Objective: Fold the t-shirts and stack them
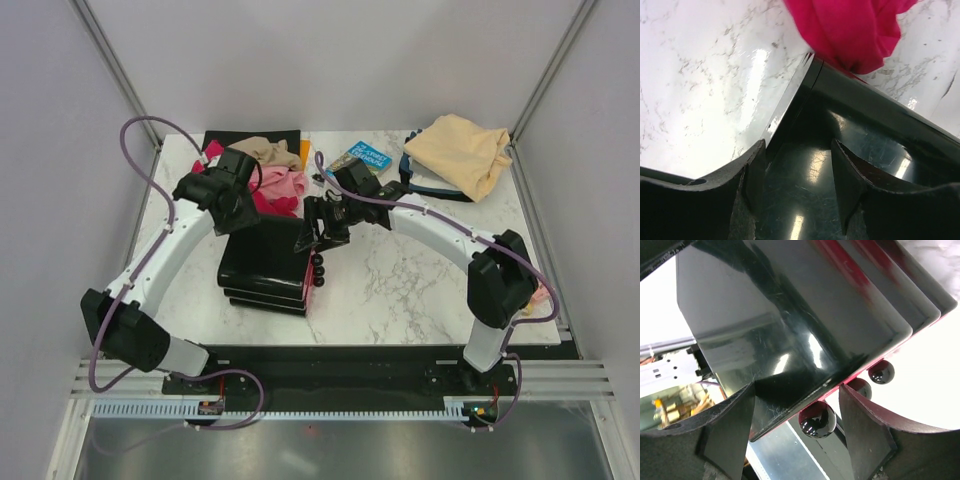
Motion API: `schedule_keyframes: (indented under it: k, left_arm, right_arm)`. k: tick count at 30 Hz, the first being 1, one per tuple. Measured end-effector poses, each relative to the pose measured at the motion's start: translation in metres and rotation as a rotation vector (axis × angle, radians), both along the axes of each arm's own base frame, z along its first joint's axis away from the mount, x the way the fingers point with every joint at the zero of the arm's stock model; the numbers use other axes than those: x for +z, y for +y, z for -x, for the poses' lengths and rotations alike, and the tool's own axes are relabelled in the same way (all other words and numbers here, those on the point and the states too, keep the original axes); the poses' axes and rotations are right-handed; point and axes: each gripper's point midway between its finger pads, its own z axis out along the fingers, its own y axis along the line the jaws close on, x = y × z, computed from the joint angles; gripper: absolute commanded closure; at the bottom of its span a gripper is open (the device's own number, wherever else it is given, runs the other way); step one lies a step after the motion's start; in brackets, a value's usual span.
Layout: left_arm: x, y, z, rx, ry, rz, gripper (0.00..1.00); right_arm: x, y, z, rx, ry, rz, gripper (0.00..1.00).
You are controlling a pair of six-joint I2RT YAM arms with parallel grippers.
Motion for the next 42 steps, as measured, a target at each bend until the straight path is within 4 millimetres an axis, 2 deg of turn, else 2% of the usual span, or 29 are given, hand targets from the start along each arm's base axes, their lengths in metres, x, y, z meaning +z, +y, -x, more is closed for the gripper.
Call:
schedule_keyframes:
  k: [5, 8, 10, 11, 12, 15, 17, 19, 24, 28, 34, 37, 42]
  left_arm:
    - [0.000, -0.033, -0.021, -0.098, 0.001, -0.020, 0.43]
    - [0.003, -0.066, -0.042, -0.187, -0.015, -0.029, 0.43]
    - [0.004, -0.119, -0.050, -0.292, -0.029, 0.067, 0.43]
    - [0.005, -0.158, -0.052, -0.392, -0.043, 0.113, 0.43]
    - [0.002, -0.171, -0.054, -0.421, -0.041, 0.111, 0.43]
    - [-0.039, -0.230, -0.058, -0.514, 0.066, 0.198, 0.43]
    - [-0.066, -0.253, -0.057, -0.553, 0.146, 0.222, 0.43]
    - [-0.071, -0.265, -0.055, -0.569, 0.178, 0.235, 0.43]
    - [-0.057, -0.265, -0.048, -0.557, 0.183, 0.223, 0.41]
    - [-0.053, -0.259, -0.048, -0.528, 0.173, 0.202, 0.41]
    - [-0.037, -0.233, -0.054, -0.446, 0.143, 0.163, 0.41]
    - [-0.019, -0.201, -0.070, -0.363, 0.108, 0.159, 0.41]
    - [0.028, -0.124, -0.104, -0.188, -0.009, 0.169, 0.41]
  right_arm:
    - [0.000, -0.027, -0.005, -0.076, -0.016, 0.040, 0.27]
    - [0.001, -0.044, -0.008, -0.123, -0.021, 0.062, 0.27]
    - [0.002, -0.048, -0.011, -0.143, -0.049, 0.064, 0.27]
    - [0.001, -0.051, -0.011, -0.149, -0.058, 0.071, 0.27]
    - [0.002, -0.056, -0.009, -0.167, -0.050, 0.079, 0.27]
    - [0.005, -0.077, -0.019, -0.244, -0.094, 0.112, 0.27]
    - [0.002, -0.086, -0.013, -0.304, -0.034, 0.133, 0.27]
    - [0.002, -0.090, -0.013, -0.345, 0.008, 0.130, 0.27]
    - [0.006, -0.102, -0.017, -0.360, -0.071, 0.160, 0.26]
    - [0.000, -0.117, -0.023, -0.369, -0.132, 0.229, 0.26]
    - [0.007, -0.127, -0.033, -0.373, -0.217, 0.253, 0.26]
    - [0.019, -0.130, -0.039, -0.381, -0.262, 0.239, 0.26]
    - [0.026, -0.133, -0.044, -0.384, -0.298, 0.236, 0.27]
